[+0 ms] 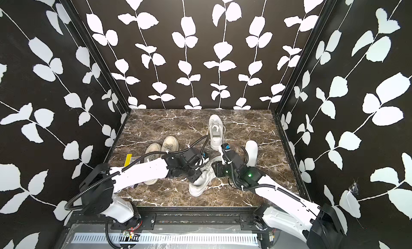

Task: Remove the insole from the shoe
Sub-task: Untie the shoelace on the shoe.

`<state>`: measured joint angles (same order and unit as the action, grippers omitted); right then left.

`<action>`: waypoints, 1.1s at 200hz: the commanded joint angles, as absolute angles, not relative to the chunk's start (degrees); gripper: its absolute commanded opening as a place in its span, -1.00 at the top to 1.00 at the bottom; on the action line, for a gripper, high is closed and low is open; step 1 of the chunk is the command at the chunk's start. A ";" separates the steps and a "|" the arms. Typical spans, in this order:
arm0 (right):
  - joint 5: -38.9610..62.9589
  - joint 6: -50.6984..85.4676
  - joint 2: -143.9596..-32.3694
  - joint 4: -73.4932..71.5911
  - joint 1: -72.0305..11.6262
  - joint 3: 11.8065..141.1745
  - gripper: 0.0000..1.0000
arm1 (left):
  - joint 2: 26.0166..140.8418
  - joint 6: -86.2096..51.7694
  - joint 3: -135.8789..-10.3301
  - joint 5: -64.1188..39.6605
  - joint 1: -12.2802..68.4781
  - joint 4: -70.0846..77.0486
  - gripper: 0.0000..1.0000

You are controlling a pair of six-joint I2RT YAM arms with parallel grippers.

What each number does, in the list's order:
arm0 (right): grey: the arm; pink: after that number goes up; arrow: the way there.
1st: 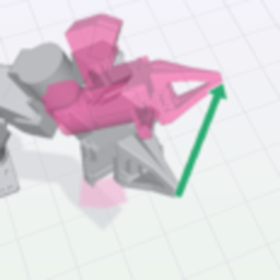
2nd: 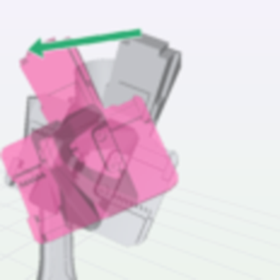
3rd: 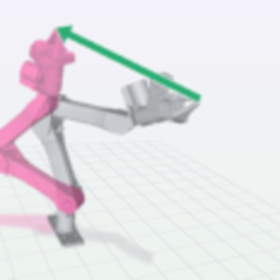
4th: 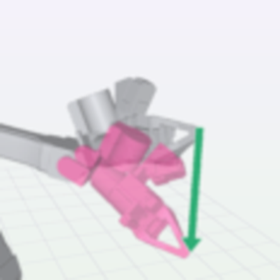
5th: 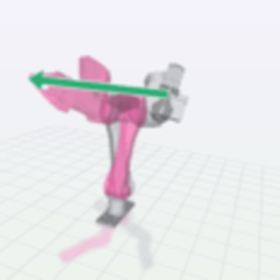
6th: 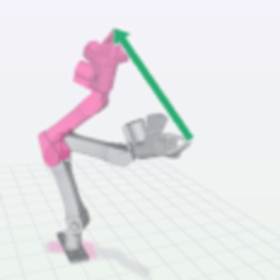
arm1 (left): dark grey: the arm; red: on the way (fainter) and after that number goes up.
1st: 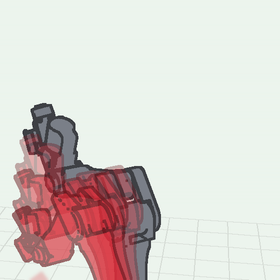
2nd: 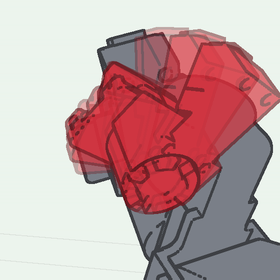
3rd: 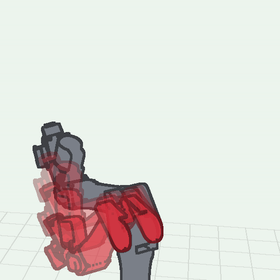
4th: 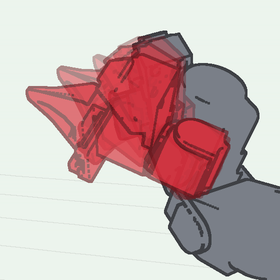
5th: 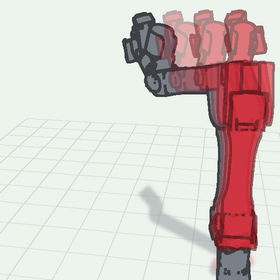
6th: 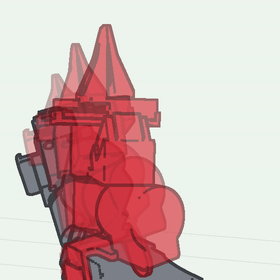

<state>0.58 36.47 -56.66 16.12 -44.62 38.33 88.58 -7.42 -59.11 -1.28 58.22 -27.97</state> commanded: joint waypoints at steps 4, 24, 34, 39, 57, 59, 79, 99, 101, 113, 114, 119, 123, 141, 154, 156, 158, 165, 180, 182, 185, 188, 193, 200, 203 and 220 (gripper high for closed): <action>-5.06 36.79 -55.46 19.83 -44.84 38.65 0.24 | 87.29 -5.21 -58.57 -3.65 58.81 -23.80 1.00; -4.33 36.43 -55.97 20.62 -44.90 38.59 0.24 | 87.28 -4.68 -58.36 -4.13 58.89 -23.73 1.00; -3.06 36.39 -56.37 20.15 -44.82 38.24 0.24 | 87.32 -4.39 -58.36 -4.11 58.89 -23.77 1.00; -1.91 36.36 -56.57 19.76 -44.85 38.00 0.25 | 87.41 -4.32 -58.36 -4.05 58.93 -23.97 1.00; 1.11 36.10 -57.10 17.69 -45.63 37.38 0.29 | 87.45 -4.03 -58.46 -3.97 58.96 -24.12 1.00; 0.96 36.01 -57.12 17.69 -45.97 37.47 0.30 | 87.45 -4.02 -58.45 -3.98 58.97 -24.09 1.00; -2.78 34.61 -56.31 18.81 -49.50 38.92 0.27 | 87.45 -4.26 -58.37 -4.00 58.97 -24.16 1.00; -3.95 34.36 -56.71 19.75 -49.66 39.42 0.25 | 87.45 -4.38 -58.01 -4.04 59.07 -23.89 1.00; -3.98 34.30 -56.94 19.81 -49.68 39.45 0.25 | 87.45 -4.33 -58.01 -4.11 59.09 -23.86 1.00; -3.34 34.08 -58.54 20.09 -49.75 39.63 0.27 | 87.45 -4.37 -58.01 -4.13 59.15 -23.90 1.00; -3.25 34.05 -58.67 20.11 -49.75 39.63 0.27 | 87.45 -4.29 -58.01 -4.13 59.15 -23.86 1.00; -2.82 34.06 -59.44 20.09 -49.73 39.71 0.28 | 87.45 -4.29 -58.01 -4.13 59.15 -23.84 1.00; -2.58 34.01 -60.05 20.20 -49.75 39.90 0.30 | 87.45 -4.26 -58.01 -4.13 59.15 -23.88 1.00; -2.50 34.21 -62.19 20.99 -49.75 40.38 0.47 | 87.38 -4.24 -57.96 -4.13 59.24 -23.86 1.00; -3.23 33.98 -62.25 21.62 -49.76 40.69 0.61 | 87.28 -4.36 -57.84 -4.09 59.28 -23.75 1.00; -3.38 33.90 -62.17 21.64 -49.81 40.74 0.63 | 87.28 -4.39 -57.79 -4.05 59.25 -23.80 1.00; -3.63 33.85 -62.04 21.71 -49.76 40.79 0.65 | 87.28 -4.37 -57.80 -4.00 59.28 -23.77 1.00; -4.66 33.92 -61.43 22.07 -49.77 40.83 0.72 | 87.27 -4.35 -57.64 -3.88 59.32 -23.77 1.00; -9.15 34.41 -60.27 24.28 -49.79 41.56 0.89 | 87.28 -4.32 -57.59 -3.61 59.33 -23.84 1.00; -9.74 34.51 -60.22 24.59 -49.78 41.70 0.91 | 87.28 -4.31 -57.62 -3.60 59.28 -23.85 1.00; -10.35 34.52 -60.13 25.23 -49.78 41.91 0.93 | 87.32 -4.26 -57.62 -3.56 59.32 -23.83 1.00; -10.96 34.43 -60.04 25.71 -49.79 42.05 0.96 | 87.36 -4.26 -57.62 -3.57 59.33 -23.95 1.00; -12.03 34.41 -60.01 26.59 -49.75 42.41 0.99 | 87.39 -4.23 -57.58 -3.56 59.38 -23.94 1.00; -13.27 34.23 -60.01 27.26 -49.74 42.78 1.00 | 87.36 -4.26 -57.49 -3.52 59.39 -23.94 1.00; -13.72 34.19 -60.03 27.52 -49.75 42.92 1.00 | 87.36 -4.29 -57.48 -3.52 59.41 -23.90 1.00; -15.18 33.86 -60.12 27.95 -49.74 43.54 1.00 | 87.36 -4.22 -57.53 -3.55 59.50 -23.91 1.00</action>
